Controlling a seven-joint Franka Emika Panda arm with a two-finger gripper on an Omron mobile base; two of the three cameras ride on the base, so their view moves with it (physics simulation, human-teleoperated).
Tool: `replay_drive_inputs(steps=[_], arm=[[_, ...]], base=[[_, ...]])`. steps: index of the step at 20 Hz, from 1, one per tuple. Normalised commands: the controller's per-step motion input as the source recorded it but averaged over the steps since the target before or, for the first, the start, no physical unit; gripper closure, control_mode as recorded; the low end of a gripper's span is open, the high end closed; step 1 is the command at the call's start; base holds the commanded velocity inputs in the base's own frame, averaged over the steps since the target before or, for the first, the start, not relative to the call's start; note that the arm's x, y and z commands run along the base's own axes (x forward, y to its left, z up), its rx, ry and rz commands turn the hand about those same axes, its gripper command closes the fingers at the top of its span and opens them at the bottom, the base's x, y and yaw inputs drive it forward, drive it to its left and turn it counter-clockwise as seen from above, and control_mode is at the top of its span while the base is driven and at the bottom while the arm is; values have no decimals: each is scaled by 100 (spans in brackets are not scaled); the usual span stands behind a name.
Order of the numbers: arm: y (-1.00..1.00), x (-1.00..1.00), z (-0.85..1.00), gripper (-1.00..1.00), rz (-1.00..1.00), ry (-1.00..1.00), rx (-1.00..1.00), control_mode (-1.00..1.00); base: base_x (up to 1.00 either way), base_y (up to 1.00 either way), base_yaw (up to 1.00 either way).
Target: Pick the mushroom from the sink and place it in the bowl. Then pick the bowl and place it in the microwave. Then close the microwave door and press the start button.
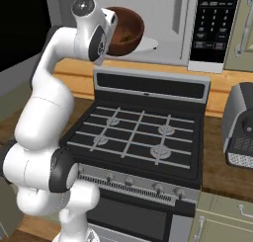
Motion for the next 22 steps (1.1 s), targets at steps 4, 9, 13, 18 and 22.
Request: replay_drive_inputs(steps=[4,9,13,18,22], arm=[[0,71,0,100,0,0,-2,-100],[0,72,0,100,0,1,-3,-100],[-2,69,0,100,0,5,-4,-100],[-7,66,-2,100,0,8,-3,-100],[0,35,-8,100,0,5,-4,-100]], base=[[0,0,0],[0,0,0],[0,0,0],[0,0,0],[0,0,0]])
